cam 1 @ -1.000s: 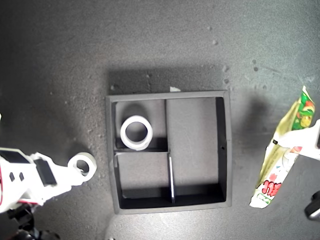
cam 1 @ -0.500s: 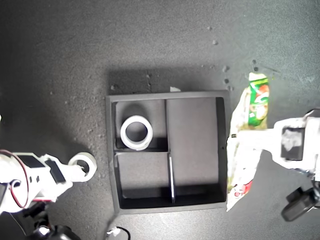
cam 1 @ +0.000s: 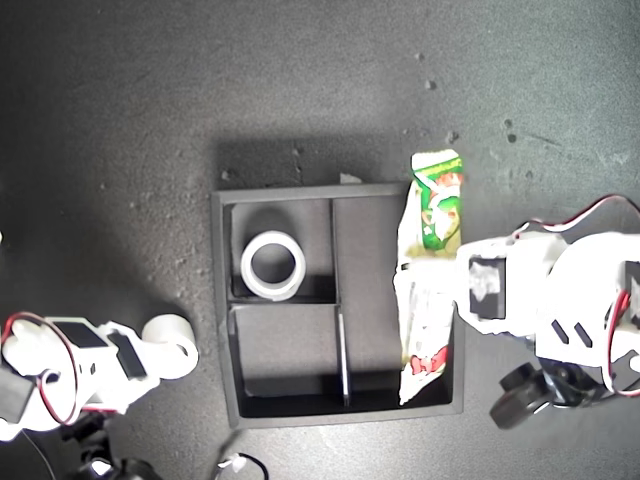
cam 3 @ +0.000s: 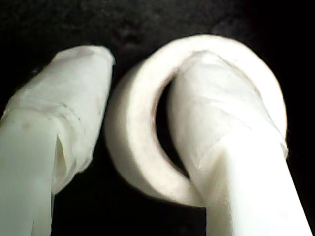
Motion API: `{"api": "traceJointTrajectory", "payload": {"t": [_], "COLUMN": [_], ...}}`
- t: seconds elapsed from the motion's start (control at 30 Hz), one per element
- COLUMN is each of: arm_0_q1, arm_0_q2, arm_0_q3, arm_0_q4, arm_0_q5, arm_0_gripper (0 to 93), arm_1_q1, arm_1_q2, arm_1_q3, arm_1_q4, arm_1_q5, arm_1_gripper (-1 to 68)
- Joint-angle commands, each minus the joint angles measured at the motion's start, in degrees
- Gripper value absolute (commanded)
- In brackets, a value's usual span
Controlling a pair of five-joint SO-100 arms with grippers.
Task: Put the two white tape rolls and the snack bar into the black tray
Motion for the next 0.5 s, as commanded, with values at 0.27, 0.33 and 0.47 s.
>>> {"api": "traceJointTrajectory", "payload": {"t": [0.27,0.33,0.47], "arm_0_q1": [-2.2,-2.3,-2.3], "arm_0_q2": [7.6,8.7,9.5], "arm_0_q3": [-0.1,0.1,1.4], "arm_0_q4": [6.4,7.5,7.8], "arm_0_q5": [-0.1,-0.1,-0.9], "arm_0_gripper": [2.2,2.3,3.1], "arm_1_q1": [-0.8,-1.1,-1.8], "arm_1_q2": [-0.1,-0.1,-0.1], "arm_1_q3": [-1.3,-1.6,-2.3], "arm_1_q4": [2.9,3.5,4.4], "arm_1_q5": [0.4,0.5,0.4], "arm_1_gripper": [18.6,18.6,18.4]}}
